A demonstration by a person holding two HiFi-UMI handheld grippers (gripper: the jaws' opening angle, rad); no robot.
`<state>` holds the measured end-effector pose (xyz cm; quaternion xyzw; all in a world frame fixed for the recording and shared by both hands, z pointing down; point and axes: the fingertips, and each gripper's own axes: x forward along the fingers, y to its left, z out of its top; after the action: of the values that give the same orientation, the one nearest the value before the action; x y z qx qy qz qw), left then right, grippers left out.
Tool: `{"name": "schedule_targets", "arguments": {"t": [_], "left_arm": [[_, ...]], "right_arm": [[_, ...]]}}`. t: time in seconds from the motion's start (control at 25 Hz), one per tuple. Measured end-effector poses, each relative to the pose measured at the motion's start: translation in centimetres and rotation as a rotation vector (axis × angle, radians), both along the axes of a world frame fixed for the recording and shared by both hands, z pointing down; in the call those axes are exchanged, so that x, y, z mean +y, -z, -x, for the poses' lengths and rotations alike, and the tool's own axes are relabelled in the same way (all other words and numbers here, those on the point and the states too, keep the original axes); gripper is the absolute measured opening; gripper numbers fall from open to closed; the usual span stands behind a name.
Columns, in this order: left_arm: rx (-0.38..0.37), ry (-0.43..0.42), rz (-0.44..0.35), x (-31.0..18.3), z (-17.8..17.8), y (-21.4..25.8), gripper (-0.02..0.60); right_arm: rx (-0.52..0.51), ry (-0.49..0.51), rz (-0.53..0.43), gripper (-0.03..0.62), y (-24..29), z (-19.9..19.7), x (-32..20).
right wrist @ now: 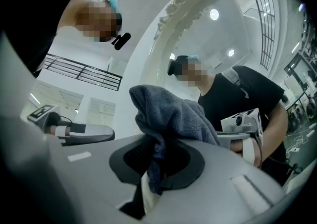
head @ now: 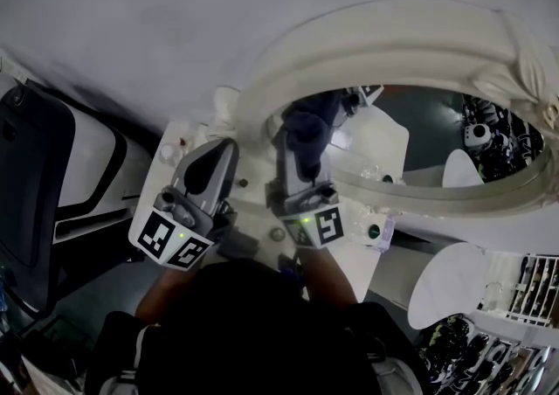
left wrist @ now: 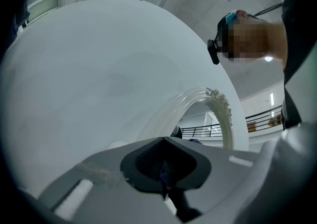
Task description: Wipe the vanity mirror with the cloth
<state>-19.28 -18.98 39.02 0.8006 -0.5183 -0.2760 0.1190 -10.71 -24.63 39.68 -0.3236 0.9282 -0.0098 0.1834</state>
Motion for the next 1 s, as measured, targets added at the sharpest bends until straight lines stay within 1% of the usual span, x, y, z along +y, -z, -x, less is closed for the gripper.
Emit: {"name": "schedule_targets", "arguments": {"t": [0.08, 0.2, 0.28, 0.48, 0.72, 0.88, 1.0], "left_arm": [[0.002, 0.012, 0.004, 0.1, 0.7, -0.2, 0.003], [0.009, 0.035, 0.014, 0.3, 1.9, -0.7, 0.003], [0.012, 0.044, 0.016, 0.4, 2.3, -0.9, 0.003], [0.007, 0.049, 0.009, 0.4, 2.6, -0.8, 0.003], [0.0, 0.039, -0.014, 1.3, 1.7, 0.4, 0.003], [-0.007, 0.036, -0.027, 2.6, 0.8, 1.4, 0.003], [-0.014, 0.023, -0.038, 3.8, -0.1, 2.1, 0.003]], "right_arm": [[-0.011, 0.028, 0.016, 0.038, -0.1, 0.9, 0.0], [0.014, 0.087, 0.035, 0.038, -0.8, 2.7, 0.1], [0.019, 0.096, 0.037, 0.038, -1.0, 3.1, 0.1], [0.023, 0.096, 0.059, 0.038, -1.2, 2.9, 0.0], [0.002, 0.077, 0.077, 0.04, 0.0, 2.1, 1.0], [-0.015, 0.055, 0.089, 0.04, 1.3, 0.4, 2.5], [-0.003, 0.012, 0.082, 0.04, 2.4, -1.5, 4.0]]}}
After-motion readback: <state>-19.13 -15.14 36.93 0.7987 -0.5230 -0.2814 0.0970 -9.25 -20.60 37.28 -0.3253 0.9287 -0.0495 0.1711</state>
